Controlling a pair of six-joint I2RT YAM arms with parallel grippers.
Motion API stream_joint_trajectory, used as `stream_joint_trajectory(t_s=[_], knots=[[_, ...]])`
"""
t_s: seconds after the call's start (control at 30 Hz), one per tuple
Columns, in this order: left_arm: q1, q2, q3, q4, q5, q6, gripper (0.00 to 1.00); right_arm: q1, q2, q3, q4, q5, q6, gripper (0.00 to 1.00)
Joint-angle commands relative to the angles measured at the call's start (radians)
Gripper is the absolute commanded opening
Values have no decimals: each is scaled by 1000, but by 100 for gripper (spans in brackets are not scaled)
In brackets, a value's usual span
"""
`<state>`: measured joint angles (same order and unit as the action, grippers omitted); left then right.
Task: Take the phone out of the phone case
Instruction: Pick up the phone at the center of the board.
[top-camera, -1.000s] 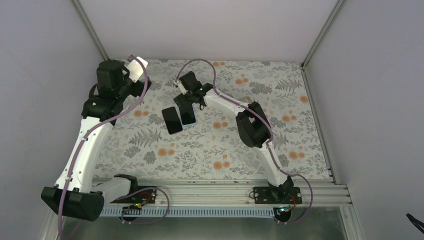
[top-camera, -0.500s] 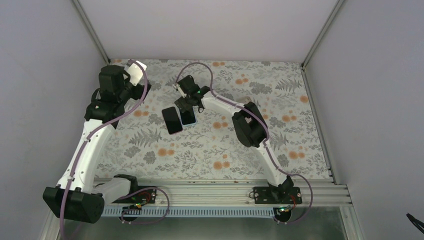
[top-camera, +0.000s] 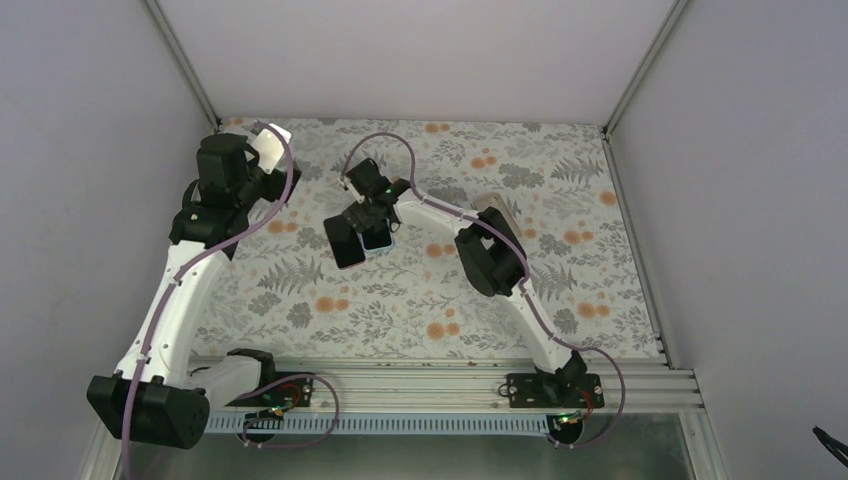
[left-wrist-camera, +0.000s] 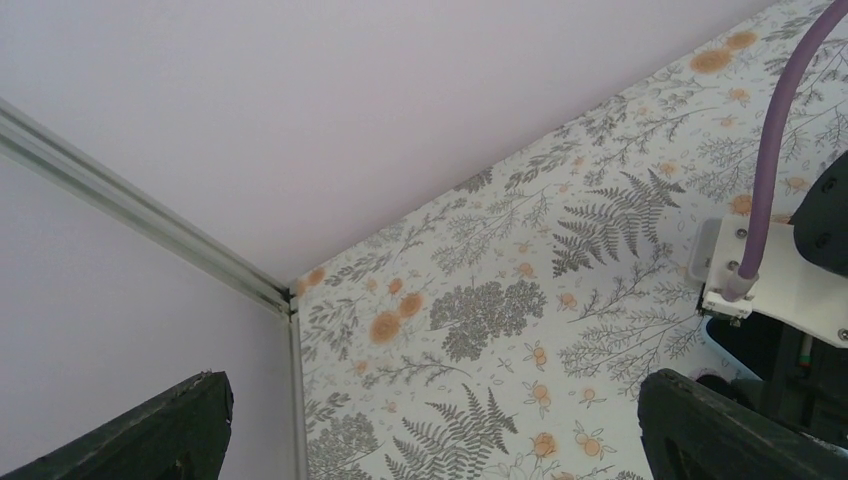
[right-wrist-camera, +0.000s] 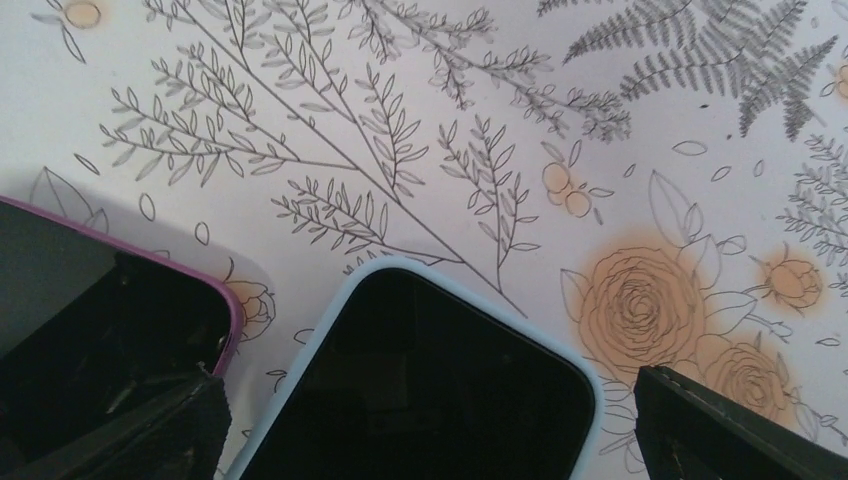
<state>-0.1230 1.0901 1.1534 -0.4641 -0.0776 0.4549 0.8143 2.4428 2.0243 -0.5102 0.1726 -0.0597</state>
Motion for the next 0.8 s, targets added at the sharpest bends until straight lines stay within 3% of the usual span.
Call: stream_joint_trajectory(t_s=[0.0, 0.13, 0.3, 0.43, 0.77], knots=[[12, -21, -13, 23, 16, -18, 100, 19, 47, 25, -16, 64, -25, 100], [14, -17, -10, 15, 31, -15, 100, 18, 45, 11, -50, 116, -29, 100], [16, -11, -9, 11, 48, -16, 100, 17, -51, -149, 16, 133, -47, 100], [16, -11, -7, 5, 51, -16, 100, 16, -69, -176, -75, 131, -57, 100], [18, -8, -9, -24, 126, -7, 100, -11, -164, -415, -144, -69, -131, 100]])
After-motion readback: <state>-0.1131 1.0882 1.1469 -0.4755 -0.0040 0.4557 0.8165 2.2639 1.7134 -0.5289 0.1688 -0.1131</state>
